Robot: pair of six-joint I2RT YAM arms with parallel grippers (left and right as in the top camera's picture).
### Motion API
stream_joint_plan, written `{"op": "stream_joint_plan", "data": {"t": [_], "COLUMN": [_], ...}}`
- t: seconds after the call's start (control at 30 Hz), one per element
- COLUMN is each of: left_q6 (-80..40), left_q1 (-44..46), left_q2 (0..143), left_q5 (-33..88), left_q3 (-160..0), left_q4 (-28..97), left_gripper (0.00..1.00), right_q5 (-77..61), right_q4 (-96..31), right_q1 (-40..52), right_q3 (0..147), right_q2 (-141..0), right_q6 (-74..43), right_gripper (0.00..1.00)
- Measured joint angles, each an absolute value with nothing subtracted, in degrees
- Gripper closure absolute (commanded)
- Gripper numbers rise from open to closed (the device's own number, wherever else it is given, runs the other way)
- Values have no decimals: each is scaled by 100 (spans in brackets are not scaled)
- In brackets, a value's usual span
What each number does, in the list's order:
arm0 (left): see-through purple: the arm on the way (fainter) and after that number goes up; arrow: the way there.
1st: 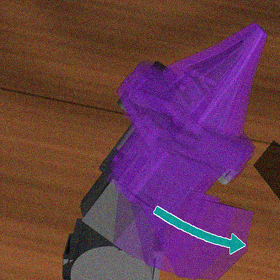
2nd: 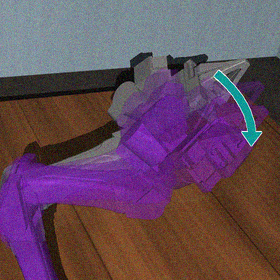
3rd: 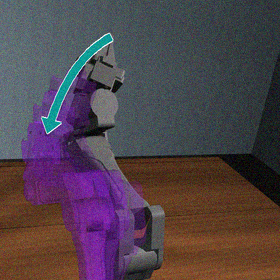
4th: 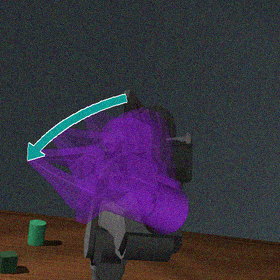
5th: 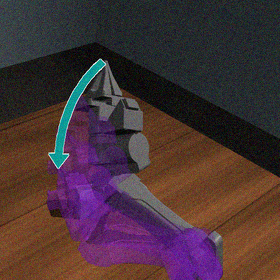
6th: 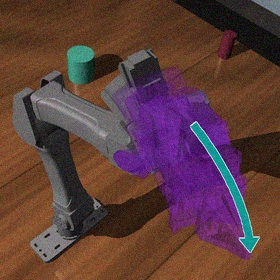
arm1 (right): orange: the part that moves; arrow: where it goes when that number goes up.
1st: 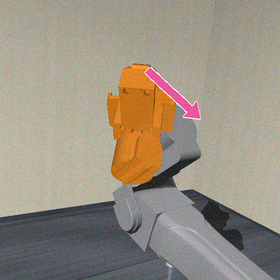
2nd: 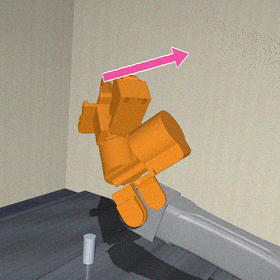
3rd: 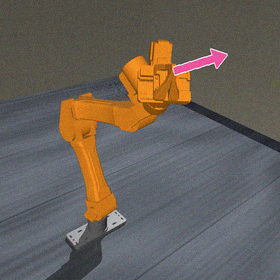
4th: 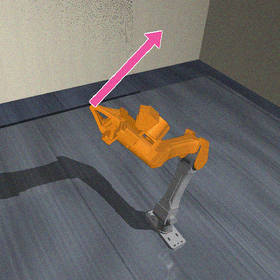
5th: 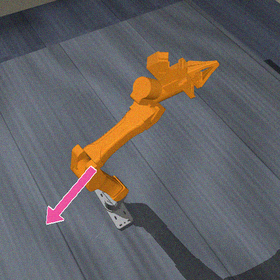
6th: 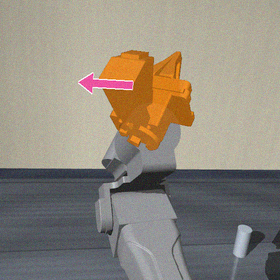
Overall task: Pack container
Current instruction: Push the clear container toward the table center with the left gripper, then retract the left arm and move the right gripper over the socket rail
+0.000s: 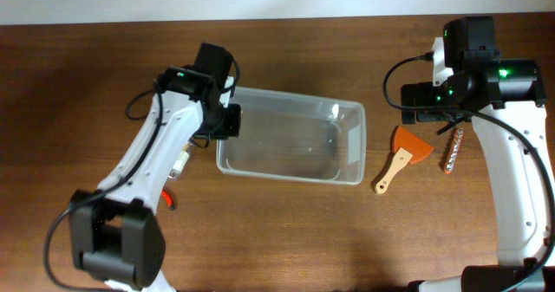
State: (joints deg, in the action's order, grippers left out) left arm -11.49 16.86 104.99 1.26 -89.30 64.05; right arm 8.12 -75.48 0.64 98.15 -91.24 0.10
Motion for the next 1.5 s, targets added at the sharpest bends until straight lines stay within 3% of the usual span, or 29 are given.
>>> {"op": "stream_joint_plan", "data": {"t": [0.2, 0.33, 0.4, 0.43, 0.47, 0.5, 0.57, 0.63, 0.83, 1.07, 1.17, 1.3, 1.5], "left_q6": [-1151, -1149, -1149, -1127, -1155, -1109, -1114, -1122, -1092, -1048, -1035, -1033, -1160], "left_q1": [1664, 1664, 1664, 1664, 1664, 1664, 1664, 1664, 1664, 1594, 1380, 727, -454], "left_q2": [10997, 11069, 11072, 11074, 11080, 11083, 11096, 11102, 11107, 10969, 10606, 9832, 8989], "left_q5": [67, 67, 67, 64, 60, 54, 51, 43, -191, -508, -722, -867, -845], "left_q3": [-8641, -8635, -8635, -8635, -8635, -8635, -8635, -8635, -8726, -9561, -9837, -9985, -10044], "left_q4": [6359, 6342, 6346, 6351, 6370, 6386, 6388, 6386, 6416, 6479, 6560, 6646, 6779], "left_gripper": [98, 92, 75, 61, 40, 29, 14, 7, 0, 1, 1, 1, 1], "right_q5": [814, 816, 816, 816, 816, 816, 814, 816, 814, 794, 1098, 1269, 495], "right_q4": [-7612, -7634, -7636, -7636, -7636, -7640, -7642, -7647, -7649, -7664, -8143, -8425, -8394], "right_q1": [64, 64, 64, 64, 64, 64, 64, 64, 64, 62, -45, -978, -2792], "right_q3": [9817, 9817, 9817, 9817, 9817, 9817, 9817, 9817, 9817, 9850, 10132, 10733, 10949], "right_q2": [-9124, -9124, -9124, -9124, -9124, -9124, -9124, -9124, -9124, -9124, -9124, -9063, -8910], "right_q6": [1, -3, 1, 1, 1, 1, -1, -1, 1, -58, -635, -1544, -1918], "right_gripper": [1, 1, 1, 1, 1, 1, 1, 1, 1, 1, 1, 1, 1]}}
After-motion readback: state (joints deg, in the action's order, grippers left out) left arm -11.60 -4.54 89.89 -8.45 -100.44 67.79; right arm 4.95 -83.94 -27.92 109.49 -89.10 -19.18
